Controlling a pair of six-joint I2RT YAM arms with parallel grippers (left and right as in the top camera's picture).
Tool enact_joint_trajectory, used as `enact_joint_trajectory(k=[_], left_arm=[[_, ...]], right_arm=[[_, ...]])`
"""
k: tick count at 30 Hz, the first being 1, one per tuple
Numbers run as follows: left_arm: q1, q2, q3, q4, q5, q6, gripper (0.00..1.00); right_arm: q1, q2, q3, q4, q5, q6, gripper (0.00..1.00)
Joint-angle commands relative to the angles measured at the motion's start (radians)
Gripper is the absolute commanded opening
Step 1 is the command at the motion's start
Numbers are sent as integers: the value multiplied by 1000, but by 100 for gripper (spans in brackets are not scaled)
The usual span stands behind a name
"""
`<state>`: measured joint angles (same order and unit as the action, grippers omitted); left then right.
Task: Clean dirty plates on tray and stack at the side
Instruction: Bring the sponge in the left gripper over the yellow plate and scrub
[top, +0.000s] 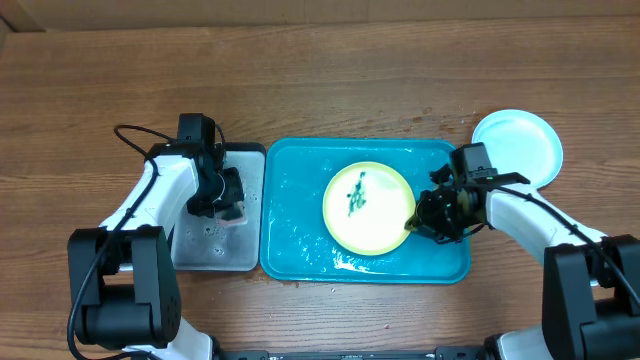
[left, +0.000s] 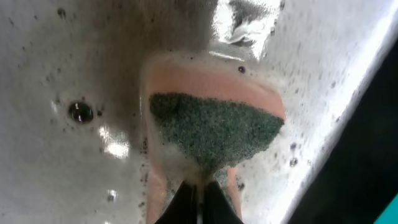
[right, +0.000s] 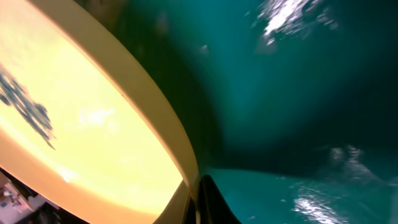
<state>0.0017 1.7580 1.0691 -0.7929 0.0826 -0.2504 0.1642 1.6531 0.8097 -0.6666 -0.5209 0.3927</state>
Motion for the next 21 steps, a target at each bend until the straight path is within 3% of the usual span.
enact_joint_trajectory(k=[1,9,15,21], left_arm=[[-2,-40,69,-54,23,26,4],[-64,-154,209,-131,-6,64,4],[-197,-154,232,-126,97,56,4],[-348,-133,232,-95,117,6,4]], right_arm=[[40,-15,2,4,17,1,4],[81,-15,2,15,76,-3,4],[111,-15,2,8,76,-113,4],[145,-15,2,-26,282,-56,4]])
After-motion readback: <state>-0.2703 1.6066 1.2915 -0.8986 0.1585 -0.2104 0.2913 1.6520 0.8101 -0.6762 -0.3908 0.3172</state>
